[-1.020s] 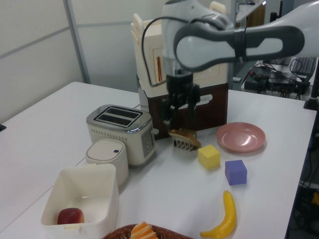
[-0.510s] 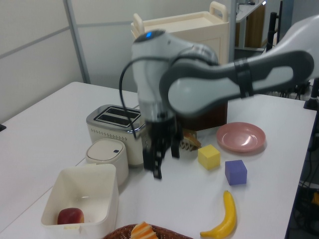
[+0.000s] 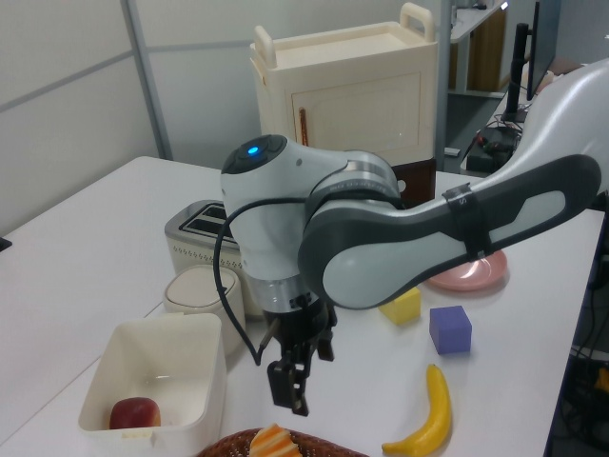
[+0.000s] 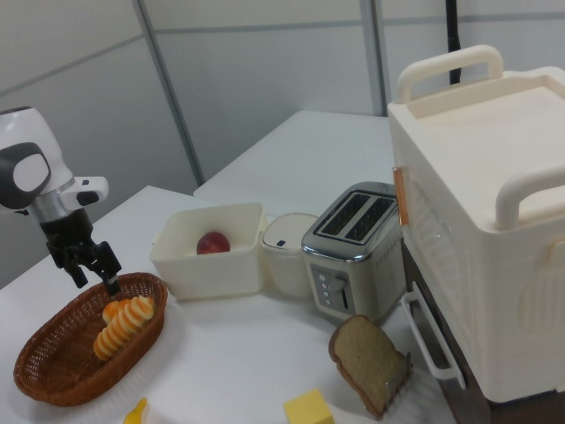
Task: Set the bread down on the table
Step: 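Move the gripper over the wicker basket toward the twisted roll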
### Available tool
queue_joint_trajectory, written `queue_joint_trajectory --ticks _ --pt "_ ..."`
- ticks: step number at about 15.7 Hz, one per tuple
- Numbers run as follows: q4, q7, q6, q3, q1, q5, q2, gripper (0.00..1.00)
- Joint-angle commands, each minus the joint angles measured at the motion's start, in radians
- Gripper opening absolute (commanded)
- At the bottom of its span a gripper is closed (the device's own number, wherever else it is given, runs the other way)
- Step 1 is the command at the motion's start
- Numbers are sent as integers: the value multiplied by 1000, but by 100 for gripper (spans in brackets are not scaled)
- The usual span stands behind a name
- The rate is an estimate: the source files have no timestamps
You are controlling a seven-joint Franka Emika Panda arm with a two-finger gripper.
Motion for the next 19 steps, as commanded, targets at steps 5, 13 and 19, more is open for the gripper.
queue_joint_trajectory --ticks 5,13,19 --pt "-46 126 215 21 22 -102 104 100" --pt "-45 229 268 54 28 -214 158 100" --pt "-43 227 269 58 20 -250 178 100"
